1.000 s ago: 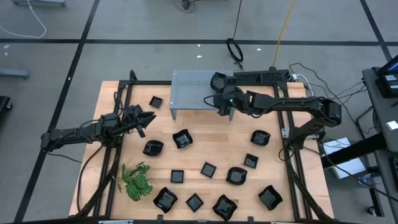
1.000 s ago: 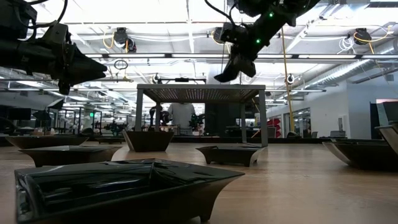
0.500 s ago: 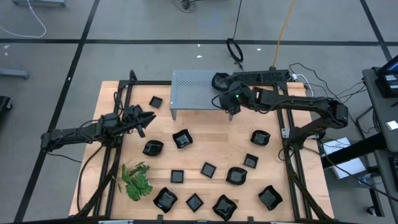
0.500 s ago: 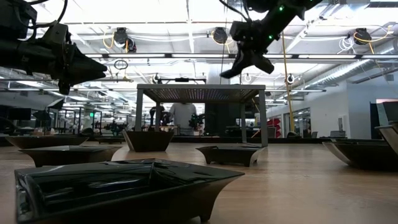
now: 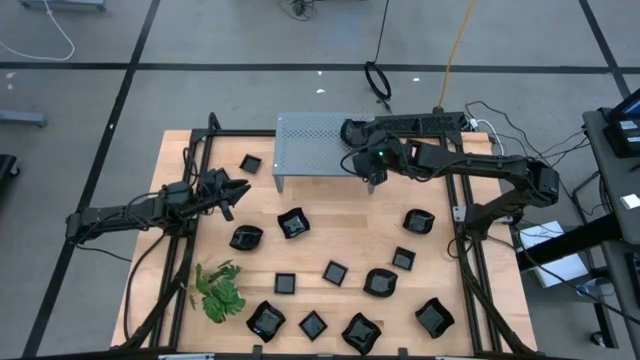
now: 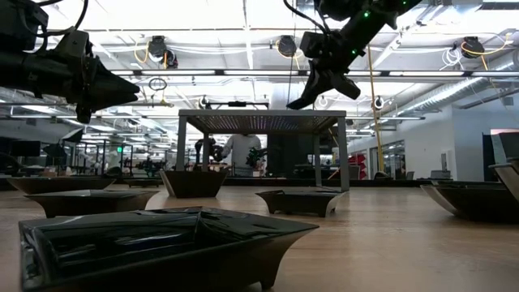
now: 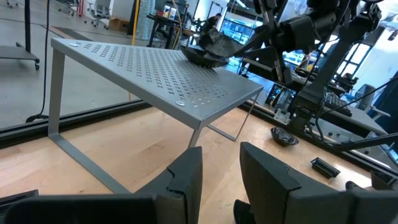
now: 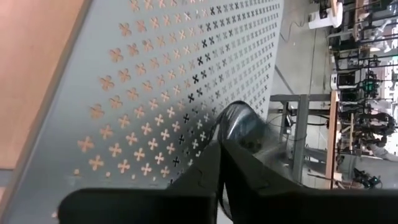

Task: Pick & Place Mini shaped plates
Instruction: Stack the black leaf shaped plate on top of the black leaf shaped plate on the shelf

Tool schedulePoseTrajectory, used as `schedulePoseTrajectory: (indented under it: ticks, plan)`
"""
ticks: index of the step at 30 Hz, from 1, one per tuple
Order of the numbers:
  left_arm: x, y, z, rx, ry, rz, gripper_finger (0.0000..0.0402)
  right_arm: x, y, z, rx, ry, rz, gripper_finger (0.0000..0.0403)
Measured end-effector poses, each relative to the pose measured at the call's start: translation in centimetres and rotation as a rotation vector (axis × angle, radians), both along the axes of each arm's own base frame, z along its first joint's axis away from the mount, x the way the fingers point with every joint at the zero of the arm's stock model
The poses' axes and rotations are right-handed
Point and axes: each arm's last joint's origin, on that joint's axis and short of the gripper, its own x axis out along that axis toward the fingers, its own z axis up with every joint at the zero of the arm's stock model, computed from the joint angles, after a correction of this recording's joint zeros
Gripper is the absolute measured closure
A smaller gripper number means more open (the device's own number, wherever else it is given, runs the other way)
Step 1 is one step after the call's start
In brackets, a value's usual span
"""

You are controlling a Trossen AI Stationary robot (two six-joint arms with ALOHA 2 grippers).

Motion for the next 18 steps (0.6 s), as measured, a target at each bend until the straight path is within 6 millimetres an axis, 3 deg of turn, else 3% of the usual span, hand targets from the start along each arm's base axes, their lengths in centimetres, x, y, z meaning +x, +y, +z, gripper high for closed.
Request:
schedulePoseTrajectory:
  ticks: [10, 18]
  plan:
    - [0.0, 0.0, 0.0, 0.0, 0.0, 0.0, 0.0291, 0.3, 0.1, 0.4, 0.028, -0.09, -0.035, 0.0322]
    - [0.0, 0.0, 0.0, 0.0, 0.0, 0.0, 0.0291, 0.7, 2.4, 1.2, 0.059, -0.169, 0.006, 0.0306]
